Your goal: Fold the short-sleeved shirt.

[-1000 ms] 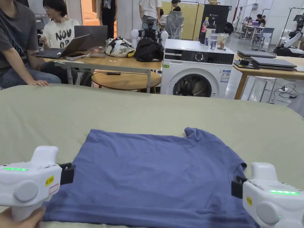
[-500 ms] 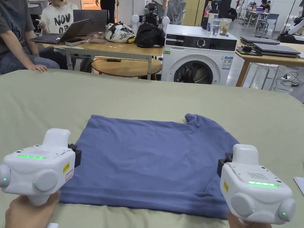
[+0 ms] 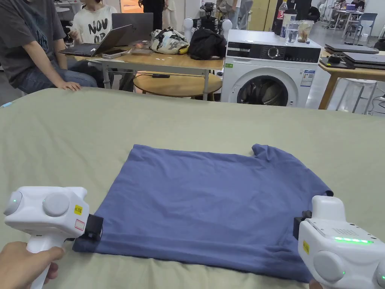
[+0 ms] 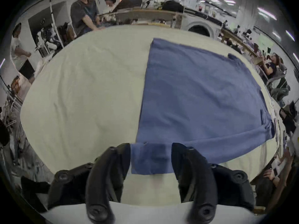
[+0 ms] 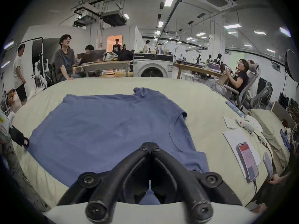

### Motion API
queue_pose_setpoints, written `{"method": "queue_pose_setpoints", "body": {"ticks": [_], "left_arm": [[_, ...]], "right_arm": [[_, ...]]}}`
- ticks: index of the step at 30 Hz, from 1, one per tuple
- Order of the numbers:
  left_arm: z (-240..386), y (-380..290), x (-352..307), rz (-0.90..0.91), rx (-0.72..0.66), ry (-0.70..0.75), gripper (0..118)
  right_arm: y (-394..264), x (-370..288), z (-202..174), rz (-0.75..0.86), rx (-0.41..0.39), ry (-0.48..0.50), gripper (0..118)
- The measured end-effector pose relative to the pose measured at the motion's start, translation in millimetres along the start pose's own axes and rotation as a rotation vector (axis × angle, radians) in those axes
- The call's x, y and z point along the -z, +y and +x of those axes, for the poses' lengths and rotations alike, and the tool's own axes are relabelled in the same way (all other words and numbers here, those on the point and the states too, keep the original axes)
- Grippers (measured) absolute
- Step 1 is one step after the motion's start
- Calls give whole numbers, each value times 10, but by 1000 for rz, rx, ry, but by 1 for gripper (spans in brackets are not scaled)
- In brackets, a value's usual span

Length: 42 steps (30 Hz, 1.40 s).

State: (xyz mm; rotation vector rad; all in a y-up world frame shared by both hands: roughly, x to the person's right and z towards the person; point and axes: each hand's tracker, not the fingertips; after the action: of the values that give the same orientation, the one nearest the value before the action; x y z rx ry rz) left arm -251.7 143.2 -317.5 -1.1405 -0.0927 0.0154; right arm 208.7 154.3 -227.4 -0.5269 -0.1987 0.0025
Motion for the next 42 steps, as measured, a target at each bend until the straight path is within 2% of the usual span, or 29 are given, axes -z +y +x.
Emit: {"method": "queue_pose_setpoints", "body": {"ticks": [2,7,9,11,13,14,16,17,18,21,25,26,28,29,31,33,42], "left_arm": [[-1,-45,151,-59,-5,64,52],[59,-120,102,-10,3,41,50],[103,-166,87,11,43,38,30],[124,-169,55,18,55,29,3],[143,-174,59,20,59,3,3],[146,-177,63,21,71,13,2],[146,-203,54,29,75,11,2],[142,-223,47,35,70,8,2],[119,-211,58,39,68,5,2],[122,-225,49,49,63,1,2],[145,-228,45,54,71,10,2],[132,-220,56,55,71,11,2],[118,-227,60,60,68,9,2],[110,-235,53,65,62,5,2],[92,-234,42,73,58,-1,2],[80,-234,-2,94,50,-12,2],[89,143,-324,269,-24,-119,2]], "right_arm": [[-9,4,14,-9,-2,-3,0],[-30,-2,141,-35,-1,-3,0],[-38,-46,194,-52,-1,-7,0],[-23,-49,293,-85,4,-14,0],[-11,-21,431,-134,9,-17,0],[-10,-6,497,-172,6,-22,8],[-32,14,621,-232,-3,-31,38],[-64,23,683,-261,-8,-35,47],[-108,34,735,-282,-9,-48,48],[-270,106,873,-365,-5,-79,48],[-543,312,977,-505,35,-27,45],[-593,341,972,-505,37,-24,39],[-589,298,938,-448,24,-42,10],[-564,307,924,-456,16,-33,3],[-528,312,890,-459,0,21,2],[-455,259,823,-451,-56,2,1],[237,141,848,-317,9,22,1]]}}
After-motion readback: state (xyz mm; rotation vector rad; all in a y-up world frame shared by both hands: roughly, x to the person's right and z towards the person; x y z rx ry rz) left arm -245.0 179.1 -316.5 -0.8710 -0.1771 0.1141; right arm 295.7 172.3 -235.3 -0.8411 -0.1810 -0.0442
